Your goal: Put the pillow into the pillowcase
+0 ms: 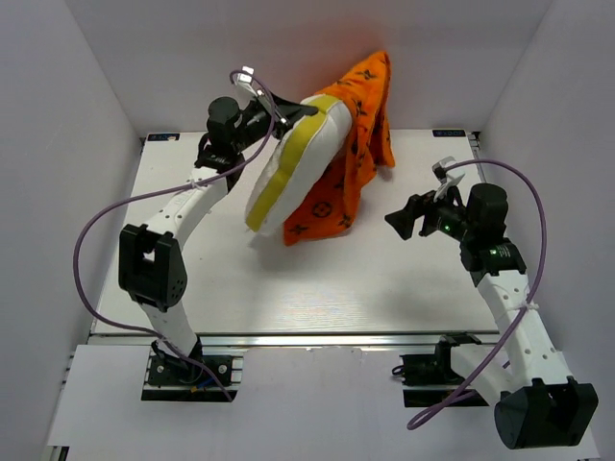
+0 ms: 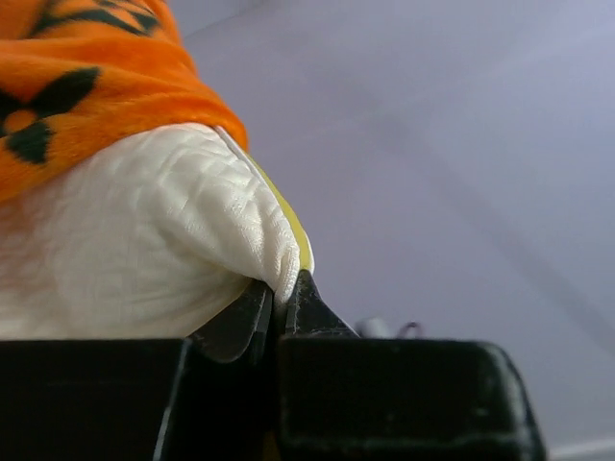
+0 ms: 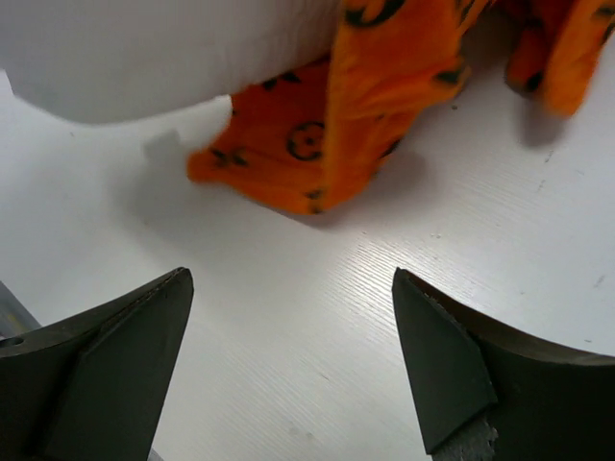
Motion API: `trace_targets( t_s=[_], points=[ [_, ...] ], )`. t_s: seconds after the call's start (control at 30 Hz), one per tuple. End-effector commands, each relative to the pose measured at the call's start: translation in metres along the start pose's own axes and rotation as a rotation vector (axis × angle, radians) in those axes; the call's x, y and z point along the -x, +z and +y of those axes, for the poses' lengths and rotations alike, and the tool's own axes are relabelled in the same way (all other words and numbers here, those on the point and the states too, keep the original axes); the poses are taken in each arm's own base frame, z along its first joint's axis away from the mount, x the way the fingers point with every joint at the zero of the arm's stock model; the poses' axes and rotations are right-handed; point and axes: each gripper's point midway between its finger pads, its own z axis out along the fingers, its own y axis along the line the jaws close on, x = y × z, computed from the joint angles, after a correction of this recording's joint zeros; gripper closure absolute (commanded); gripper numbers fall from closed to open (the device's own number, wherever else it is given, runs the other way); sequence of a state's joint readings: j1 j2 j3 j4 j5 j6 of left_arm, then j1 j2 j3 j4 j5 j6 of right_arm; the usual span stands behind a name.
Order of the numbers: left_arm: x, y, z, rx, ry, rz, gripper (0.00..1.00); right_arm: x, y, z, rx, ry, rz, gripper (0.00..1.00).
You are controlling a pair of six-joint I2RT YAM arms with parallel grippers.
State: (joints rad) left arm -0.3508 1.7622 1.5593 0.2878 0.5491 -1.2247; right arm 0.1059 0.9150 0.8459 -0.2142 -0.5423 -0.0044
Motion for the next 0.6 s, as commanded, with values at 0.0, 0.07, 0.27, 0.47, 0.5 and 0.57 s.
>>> trace_targets(
  t_s=[0.0,0.07,0.27,0.47,0.5,0.57],
  points=[
    [0.026,-0.003,-0.091,-0.352,-0.098,-0.05,1.0,0.005,0.009,0.005,0.024,0.151,-0.058,0.11],
    [0.032,0.0,-0.101,-0.403,-0.113,-0.053,1.0,0.013,0.016,-0.001,-0.003,0.153,-0.129,0.11],
    [0.041,0.014,-0.097,-0.403,-0.145,-0.054,1.0,0.042,0.056,-0.044,-0.128,0.068,-0.216,0.11],
    [0.034,0.009,-0.077,-0.36,-0.18,-0.065,1.0,0.053,0.116,-0.085,-0.174,0.022,-0.181,0.1],
    [0.033,0.009,-0.075,-0.359,-0.181,-0.065,1.0,0.066,0.123,-0.084,-0.159,-0.007,-0.212,0.11],
    [0.032,0.008,-0.072,-0.355,-0.189,-0.067,1.0,0.059,0.145,-0.082,-0.133,-0.051,-0.184,0.11]
  ],
)
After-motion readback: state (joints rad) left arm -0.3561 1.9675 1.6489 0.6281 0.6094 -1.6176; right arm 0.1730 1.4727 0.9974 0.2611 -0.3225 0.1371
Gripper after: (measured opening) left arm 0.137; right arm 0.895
